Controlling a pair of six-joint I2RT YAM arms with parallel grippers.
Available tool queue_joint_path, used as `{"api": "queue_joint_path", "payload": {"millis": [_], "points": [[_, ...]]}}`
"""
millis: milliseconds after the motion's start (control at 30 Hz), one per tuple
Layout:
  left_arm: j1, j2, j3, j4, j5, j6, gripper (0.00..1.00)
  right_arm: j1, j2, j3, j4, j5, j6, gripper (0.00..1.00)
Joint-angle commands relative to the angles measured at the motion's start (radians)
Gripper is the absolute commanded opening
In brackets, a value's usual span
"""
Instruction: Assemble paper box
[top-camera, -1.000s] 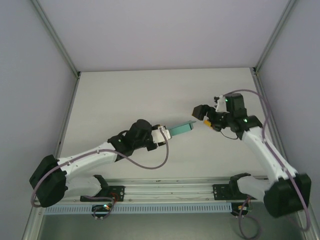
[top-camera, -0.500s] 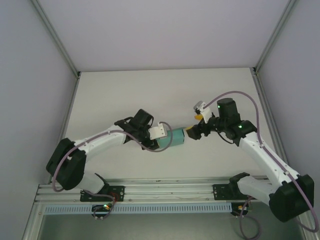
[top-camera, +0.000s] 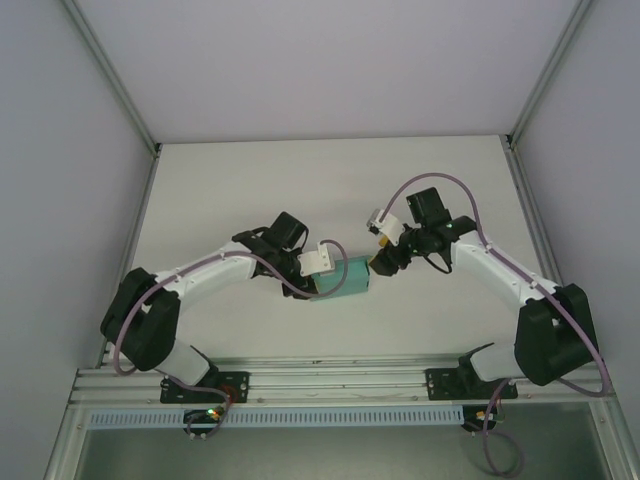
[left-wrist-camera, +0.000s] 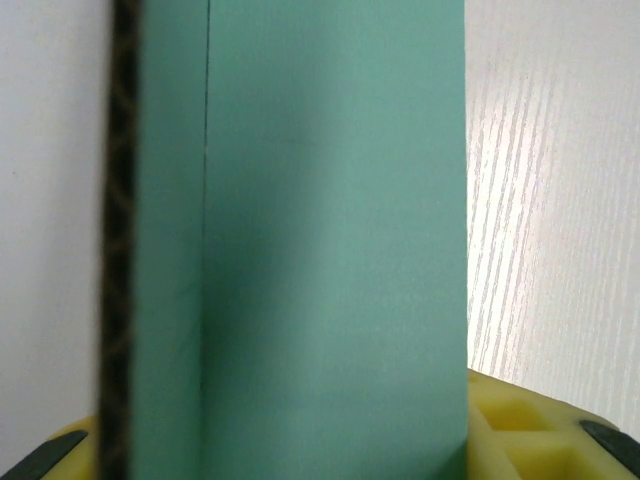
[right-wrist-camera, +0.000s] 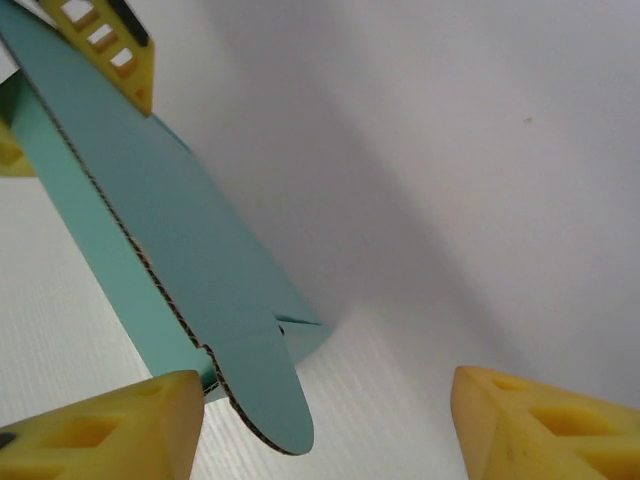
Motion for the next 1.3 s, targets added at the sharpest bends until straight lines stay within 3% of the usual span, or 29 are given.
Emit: {"api": "queue_joint_path", "payload": {"millis": [0,167,333,467,567,733,800,933,1133,1267], "points": [[0.002,0.012,0.03,-0.025,0.017,0.028,0.32,0.009,0.029,0.029,0.016,-0.081,-0.02,0.57],[0.003,0.018,0.034,-0.026,0.014,0.035,0.32,0.019,0.05,0.044,-0.012,-0.094,-0.027,0.44],[0.003,0.027,0.04,-0.031,0.011,0.033,0.32,0.031,0.055,0.065,-0.023,-0.09,-0.028,0.16],[0.004,0.034,0.042,-0.014,-0.005,0.017,0.32,0.058,0.033,0.06,-0.044,-0.067,0.042,0.02],[0.003,0.045,0.046,0.012,-0.03,-0.008,0.33,0.113,0.016,0.024,0.03,0.062,0.223,0.01],[-0.001,0.074,0.062,0.023,-0.063,-0.044,0.34,0.226,-0.02,-0.051,0.174,0.372,0.796,0.0],[-0.001,0.079,0.059,0.029,-0.063,-0.051,0.34,0.278,-0.039,-0.11,0.255,0.44,0.921,0.0],[-0.005,0.077,0.053,0.03,-0.066,-0.052,0.34,0.337,-0.089,-0.202,0.365,0.484,0.965,0.0],[-0.007,0.057,0.043,0.037,-0.071,-0.051,0.35,0.344,-0.138,-0.328,0.456,0.495,0.884,0.0],[-0.008,0.056,0.046,0.044,-0.087,-0.062,0.4,0.344,-0.142,-0.4,0.525,0.496,0.934,0.0]]}}
